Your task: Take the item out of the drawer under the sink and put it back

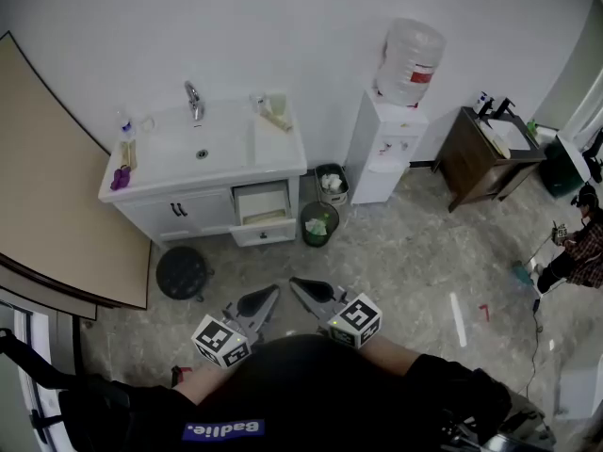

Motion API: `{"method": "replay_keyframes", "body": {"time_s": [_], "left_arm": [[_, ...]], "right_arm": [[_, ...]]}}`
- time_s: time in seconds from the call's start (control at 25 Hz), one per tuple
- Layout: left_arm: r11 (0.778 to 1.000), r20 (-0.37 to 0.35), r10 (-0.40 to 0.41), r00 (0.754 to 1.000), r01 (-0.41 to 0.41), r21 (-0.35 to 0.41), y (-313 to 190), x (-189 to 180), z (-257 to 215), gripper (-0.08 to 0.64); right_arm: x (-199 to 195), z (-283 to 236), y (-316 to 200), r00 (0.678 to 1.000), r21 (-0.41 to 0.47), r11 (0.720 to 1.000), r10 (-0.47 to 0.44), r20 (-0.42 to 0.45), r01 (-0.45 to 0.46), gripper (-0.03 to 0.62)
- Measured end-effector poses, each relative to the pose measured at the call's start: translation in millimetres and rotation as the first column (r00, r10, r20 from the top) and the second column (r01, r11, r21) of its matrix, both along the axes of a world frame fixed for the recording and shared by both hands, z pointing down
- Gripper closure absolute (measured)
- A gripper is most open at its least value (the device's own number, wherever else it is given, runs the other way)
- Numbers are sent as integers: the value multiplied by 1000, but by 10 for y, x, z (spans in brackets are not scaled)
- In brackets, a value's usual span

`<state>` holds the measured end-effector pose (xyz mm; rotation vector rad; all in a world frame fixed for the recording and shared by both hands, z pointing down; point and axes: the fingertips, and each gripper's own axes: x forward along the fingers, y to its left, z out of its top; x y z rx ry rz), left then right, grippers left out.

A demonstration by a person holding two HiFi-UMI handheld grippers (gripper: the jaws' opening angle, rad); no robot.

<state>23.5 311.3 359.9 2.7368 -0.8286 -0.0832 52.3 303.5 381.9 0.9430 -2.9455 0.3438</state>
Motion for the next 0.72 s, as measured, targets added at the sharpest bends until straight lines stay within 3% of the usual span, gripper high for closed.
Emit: {"method": "replay_keyframes", "body": {"time_s": [0.72], "left_arm": [[999,7,-51,999,51,-4,-74,197,60,554]], "right_arm": [[213,91,-104,999,-19,999,-33,-20,32,597]]}}
